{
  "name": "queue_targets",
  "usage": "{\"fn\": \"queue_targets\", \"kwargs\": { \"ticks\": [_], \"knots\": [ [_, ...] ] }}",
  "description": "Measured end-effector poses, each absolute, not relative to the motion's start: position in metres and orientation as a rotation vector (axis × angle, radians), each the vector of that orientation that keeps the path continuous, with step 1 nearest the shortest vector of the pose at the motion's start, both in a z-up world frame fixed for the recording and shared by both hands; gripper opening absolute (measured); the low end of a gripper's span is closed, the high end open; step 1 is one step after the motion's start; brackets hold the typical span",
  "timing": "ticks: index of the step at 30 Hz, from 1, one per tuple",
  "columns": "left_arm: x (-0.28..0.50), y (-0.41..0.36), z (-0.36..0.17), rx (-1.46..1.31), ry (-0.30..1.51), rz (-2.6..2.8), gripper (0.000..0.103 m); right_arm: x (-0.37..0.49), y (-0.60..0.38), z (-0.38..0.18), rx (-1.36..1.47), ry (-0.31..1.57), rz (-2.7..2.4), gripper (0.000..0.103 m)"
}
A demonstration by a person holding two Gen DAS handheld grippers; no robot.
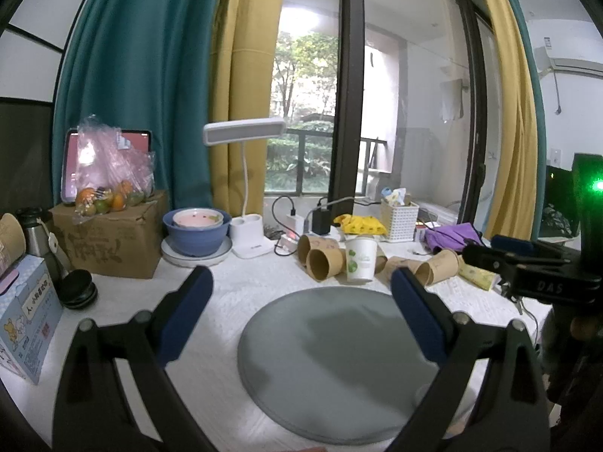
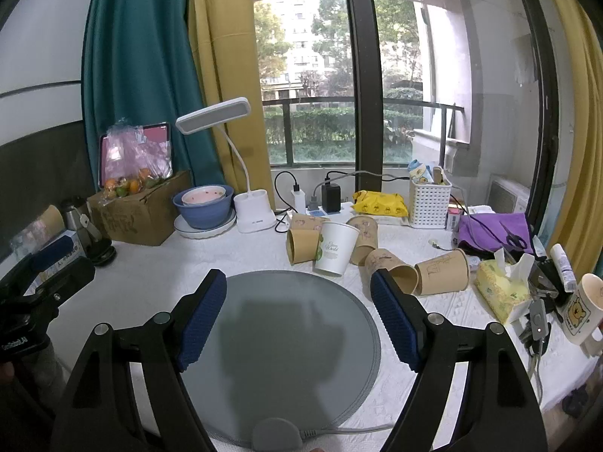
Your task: Flip cup upright
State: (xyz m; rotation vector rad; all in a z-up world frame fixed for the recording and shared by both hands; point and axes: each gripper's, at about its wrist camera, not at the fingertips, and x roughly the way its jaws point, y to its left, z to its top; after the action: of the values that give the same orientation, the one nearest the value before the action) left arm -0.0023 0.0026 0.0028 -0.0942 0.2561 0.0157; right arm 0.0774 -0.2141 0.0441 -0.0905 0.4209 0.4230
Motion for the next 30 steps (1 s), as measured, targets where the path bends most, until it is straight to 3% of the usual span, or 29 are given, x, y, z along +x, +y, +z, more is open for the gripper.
{"fn": "queue_targets", "kwargs": {
  "ticks": [30],
  "knots": [
    [-0.0027, 0.0015, 0.0030, -0.092, 0.255, 0.016, 0.096, 0.0761, -0.2128, 0.0475, -0.092, 0.416, 0.422, 0.081]
  ]
}}
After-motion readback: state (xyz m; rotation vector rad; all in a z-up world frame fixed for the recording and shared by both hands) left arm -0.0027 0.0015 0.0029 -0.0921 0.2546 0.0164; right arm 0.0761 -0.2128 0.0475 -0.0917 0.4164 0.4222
